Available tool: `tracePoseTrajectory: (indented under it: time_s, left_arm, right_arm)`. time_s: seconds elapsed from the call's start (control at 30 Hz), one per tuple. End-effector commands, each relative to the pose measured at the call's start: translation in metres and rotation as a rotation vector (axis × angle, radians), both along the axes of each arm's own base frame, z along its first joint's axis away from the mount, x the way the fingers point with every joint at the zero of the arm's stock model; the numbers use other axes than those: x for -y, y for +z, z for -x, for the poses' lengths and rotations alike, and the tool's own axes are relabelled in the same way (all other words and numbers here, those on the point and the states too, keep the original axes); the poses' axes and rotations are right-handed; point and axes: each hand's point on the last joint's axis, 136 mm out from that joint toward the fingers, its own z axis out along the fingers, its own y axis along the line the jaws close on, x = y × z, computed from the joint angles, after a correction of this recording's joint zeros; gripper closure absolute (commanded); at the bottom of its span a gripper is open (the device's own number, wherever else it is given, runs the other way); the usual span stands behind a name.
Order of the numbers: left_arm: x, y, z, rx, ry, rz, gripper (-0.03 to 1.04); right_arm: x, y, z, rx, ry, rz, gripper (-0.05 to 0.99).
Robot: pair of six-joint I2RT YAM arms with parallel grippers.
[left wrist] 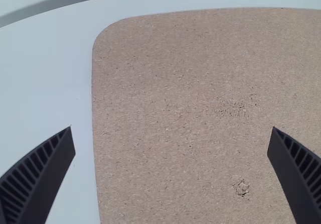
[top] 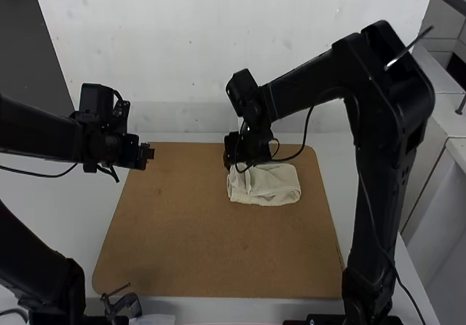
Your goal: Fold the towel.
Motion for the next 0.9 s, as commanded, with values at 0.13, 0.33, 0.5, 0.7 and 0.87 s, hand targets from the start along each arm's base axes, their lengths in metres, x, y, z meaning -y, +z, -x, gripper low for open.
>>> tracePoseTrajectory:
  time_s: [0.13,0.33,0.5,0.7,0.87]
  left_arm:
    - [-0.001,0.004,0.000,0.020,-0.005,0.000,0.03]
    - [-0.001,0.003,0.000,0.017,-0.005,-0.001,0.03]
    - [-0.001,0.001,0.002,0.013,-0.005,-0.001,0.03]
    - [-0.003,0.001,0.002,0.011,-0.001,-0.001,0.03]
    - [-0.006,0.001,0.002,0.013,0.007,-0.001,0.03]
  right_arm:
    - [0.023,0.016,-0.007,0.025,-0.056,-0.011,0.92]
    - [0.035,-0.025,0.011,-0.079,-0.041,0.082,0.92]
    - [0.026,-0.030,0.014,-0.071,-0.020,0.089,0.92]
    - [-0.001,-0.030,0.014,-0.049,0.024,0.069,0.92]
    - [-0.018,-0.033,0.015,-0.050,0.048,0.067,0.92]
